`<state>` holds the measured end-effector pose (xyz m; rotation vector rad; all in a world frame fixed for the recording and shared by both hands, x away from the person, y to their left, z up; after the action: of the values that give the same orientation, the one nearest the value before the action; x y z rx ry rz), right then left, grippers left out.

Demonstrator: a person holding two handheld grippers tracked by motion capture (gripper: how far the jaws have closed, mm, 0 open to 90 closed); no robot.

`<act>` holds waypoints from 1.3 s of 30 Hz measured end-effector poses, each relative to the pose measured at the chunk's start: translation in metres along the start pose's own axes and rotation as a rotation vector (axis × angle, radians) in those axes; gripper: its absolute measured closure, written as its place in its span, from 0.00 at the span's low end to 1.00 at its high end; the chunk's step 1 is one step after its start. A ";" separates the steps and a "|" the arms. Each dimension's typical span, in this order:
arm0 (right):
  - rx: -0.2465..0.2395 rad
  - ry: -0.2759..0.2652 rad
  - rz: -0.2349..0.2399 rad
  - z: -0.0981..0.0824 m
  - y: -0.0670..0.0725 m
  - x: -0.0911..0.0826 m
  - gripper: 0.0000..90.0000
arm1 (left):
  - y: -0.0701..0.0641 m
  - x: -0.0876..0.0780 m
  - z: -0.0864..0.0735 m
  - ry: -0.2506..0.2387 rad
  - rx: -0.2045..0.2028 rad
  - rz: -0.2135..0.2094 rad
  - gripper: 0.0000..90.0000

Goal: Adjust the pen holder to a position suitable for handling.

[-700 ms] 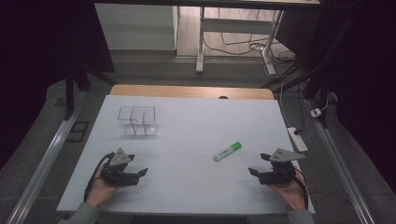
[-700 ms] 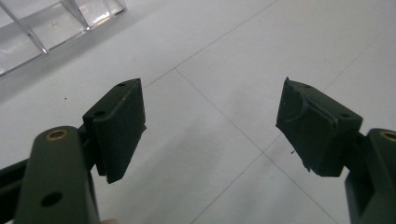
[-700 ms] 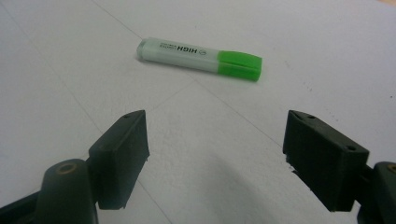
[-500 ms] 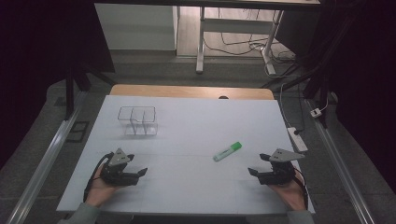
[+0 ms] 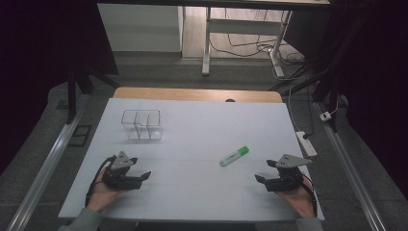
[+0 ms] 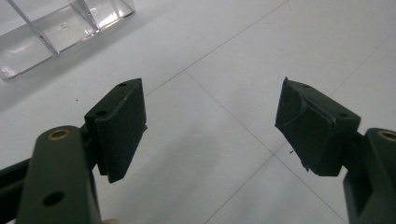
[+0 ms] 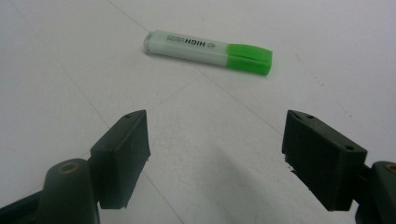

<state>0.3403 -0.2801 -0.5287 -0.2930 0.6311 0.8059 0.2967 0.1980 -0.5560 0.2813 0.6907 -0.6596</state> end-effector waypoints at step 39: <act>0.040 -0.003 0.004 -0.004 -0.007 0.002 0.25 | 0.065 0.002 0.024 -0.028 -0.098 0.082 0.32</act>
<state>0.3448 -0.2850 -0.5329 -0.2546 0.6442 0.7965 0.3515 0.2360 -0.5379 0.2088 0.6791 -0.5495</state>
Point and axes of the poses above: each handheld gripper's, and its own axes: x roughly forward along the jaws, z roughly out of its top, y roughly to its left, the point moved 5 cm from there along x, roughly forward along the jaws, and after that the axes turned 3 degrees about x, right-handed, at the moved point
